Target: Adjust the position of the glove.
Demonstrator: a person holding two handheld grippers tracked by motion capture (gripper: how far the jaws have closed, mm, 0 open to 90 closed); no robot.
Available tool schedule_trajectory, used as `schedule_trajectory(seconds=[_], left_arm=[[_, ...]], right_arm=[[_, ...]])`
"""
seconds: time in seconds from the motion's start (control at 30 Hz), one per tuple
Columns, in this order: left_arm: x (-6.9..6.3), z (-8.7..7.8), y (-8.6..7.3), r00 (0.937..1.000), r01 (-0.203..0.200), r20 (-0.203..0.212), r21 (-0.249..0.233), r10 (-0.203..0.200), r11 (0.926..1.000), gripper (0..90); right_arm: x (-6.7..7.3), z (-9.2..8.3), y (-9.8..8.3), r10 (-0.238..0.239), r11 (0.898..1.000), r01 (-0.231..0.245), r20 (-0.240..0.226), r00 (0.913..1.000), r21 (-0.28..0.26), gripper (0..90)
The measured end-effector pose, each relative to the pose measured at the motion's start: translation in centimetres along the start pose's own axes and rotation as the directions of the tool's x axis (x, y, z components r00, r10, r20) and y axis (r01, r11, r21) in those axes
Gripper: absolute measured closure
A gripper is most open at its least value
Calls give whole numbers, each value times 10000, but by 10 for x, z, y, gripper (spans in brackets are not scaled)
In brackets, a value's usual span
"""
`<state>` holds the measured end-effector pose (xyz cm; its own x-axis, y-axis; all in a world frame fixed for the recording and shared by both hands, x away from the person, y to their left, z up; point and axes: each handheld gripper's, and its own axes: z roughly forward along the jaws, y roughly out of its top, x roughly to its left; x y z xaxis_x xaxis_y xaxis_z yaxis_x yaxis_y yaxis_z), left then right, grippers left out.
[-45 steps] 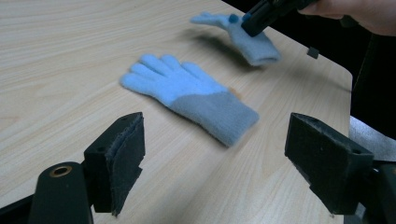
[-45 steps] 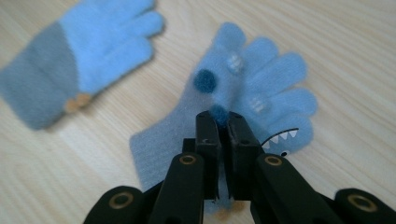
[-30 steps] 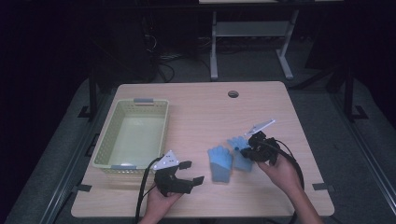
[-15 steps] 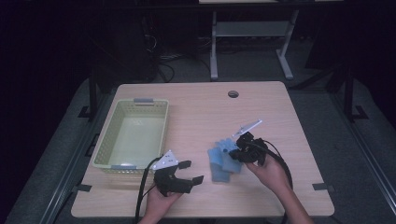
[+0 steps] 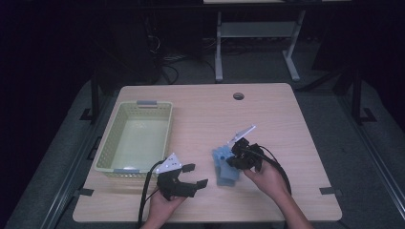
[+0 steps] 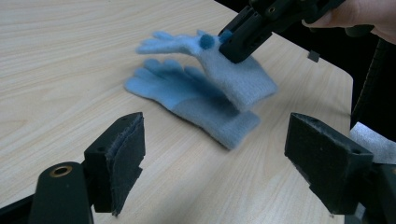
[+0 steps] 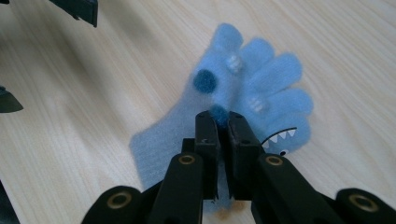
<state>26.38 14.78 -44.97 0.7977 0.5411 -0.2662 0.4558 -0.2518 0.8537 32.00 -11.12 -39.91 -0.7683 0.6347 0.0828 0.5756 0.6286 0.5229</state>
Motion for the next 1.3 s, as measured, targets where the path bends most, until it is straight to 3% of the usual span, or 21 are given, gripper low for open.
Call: schedule_trajectory(seconds=[0.33,0.77,0.93,1.2,1.3], left_arm=[[0,0,0,9999,100,13,-40,-100,9999,198],[0,-1,0,9996,267,20,-87,-267,9996,198],[0,-1,0,9997,245,44,-7,-245,9997,199],[1,0,-1,9993,348,131,2,-348,9994,200],[1,0,0,9989,437,175,-58,-436,9990,206]], right_arm=[[2,8,0,67,9999,-62,-332,9994,155,842],[5,24,0,-16,9984,36,-359,9994,571,832],[3,30,-1,195,9972,-166,-399,9990,724,819],[1,36,-6,510,9954,-465,-530,9973,835,694],[-3,32,-8,727,9960,-698,-513,9960,565,615]])
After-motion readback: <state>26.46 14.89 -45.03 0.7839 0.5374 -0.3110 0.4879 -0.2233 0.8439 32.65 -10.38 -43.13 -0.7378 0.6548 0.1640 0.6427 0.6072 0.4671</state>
